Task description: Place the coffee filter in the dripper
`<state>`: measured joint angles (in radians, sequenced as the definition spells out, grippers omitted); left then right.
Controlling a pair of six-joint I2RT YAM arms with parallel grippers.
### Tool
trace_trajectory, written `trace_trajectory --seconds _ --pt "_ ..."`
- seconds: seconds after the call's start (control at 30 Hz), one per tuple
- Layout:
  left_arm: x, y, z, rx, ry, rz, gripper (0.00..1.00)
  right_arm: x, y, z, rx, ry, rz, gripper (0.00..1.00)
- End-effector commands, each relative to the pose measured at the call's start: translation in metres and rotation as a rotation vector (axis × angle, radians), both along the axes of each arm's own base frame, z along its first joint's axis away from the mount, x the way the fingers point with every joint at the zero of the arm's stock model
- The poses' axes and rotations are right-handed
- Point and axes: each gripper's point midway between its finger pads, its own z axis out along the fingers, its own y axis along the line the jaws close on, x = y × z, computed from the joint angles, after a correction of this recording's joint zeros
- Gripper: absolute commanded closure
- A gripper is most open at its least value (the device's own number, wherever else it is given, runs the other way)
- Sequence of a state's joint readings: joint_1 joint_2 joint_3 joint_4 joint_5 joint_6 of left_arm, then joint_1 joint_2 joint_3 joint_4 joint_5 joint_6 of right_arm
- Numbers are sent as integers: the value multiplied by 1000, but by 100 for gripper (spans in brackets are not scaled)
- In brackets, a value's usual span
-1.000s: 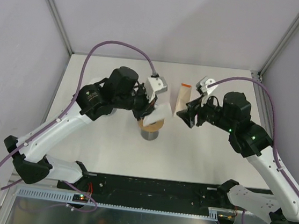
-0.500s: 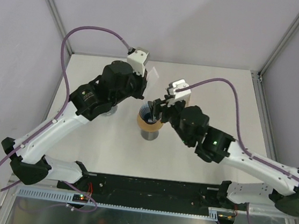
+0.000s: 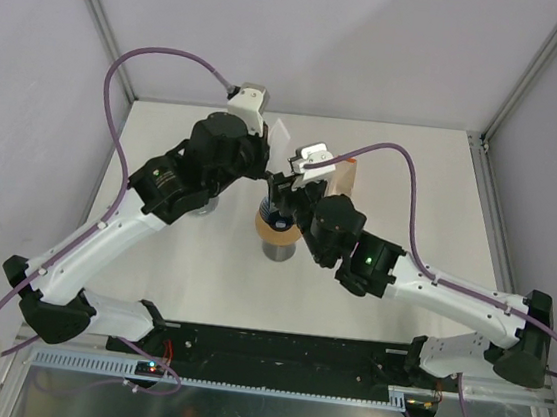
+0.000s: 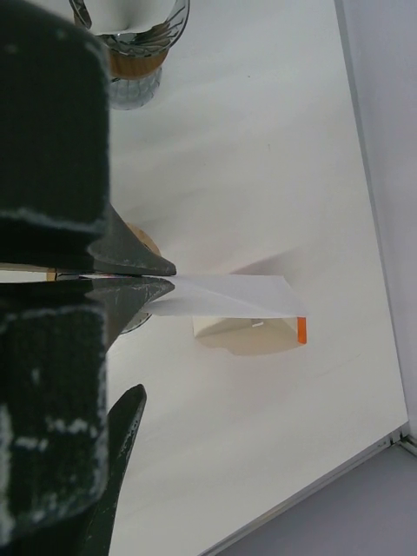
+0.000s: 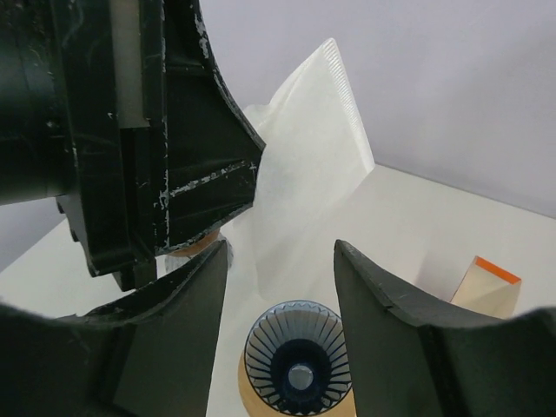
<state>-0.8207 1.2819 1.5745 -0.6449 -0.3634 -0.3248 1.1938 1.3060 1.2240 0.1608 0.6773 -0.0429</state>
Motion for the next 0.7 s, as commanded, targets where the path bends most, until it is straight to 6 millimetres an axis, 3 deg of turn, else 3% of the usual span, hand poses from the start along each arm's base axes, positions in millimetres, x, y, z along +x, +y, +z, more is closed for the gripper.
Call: trace_trajectory --seconds 0.0,0.13,0.27,0.4,0.67 --pt "1 0 30 -89 -50 24 98 7 2 26 51 -49 -32 44" --pt "0 1 31 -89 -53 20 98 11 9 20 20 -43 -34 45" --pt "-1 1 29 -87 -51 16 98 17 5 16 7 -36 -59 53" --pt "0 3 30 -85 -55 25 97 15 9 10 -16 -23 -32 47" --pt "1 5 28 -74 -58 36 97 1 16 4 -58 -17 21 45"
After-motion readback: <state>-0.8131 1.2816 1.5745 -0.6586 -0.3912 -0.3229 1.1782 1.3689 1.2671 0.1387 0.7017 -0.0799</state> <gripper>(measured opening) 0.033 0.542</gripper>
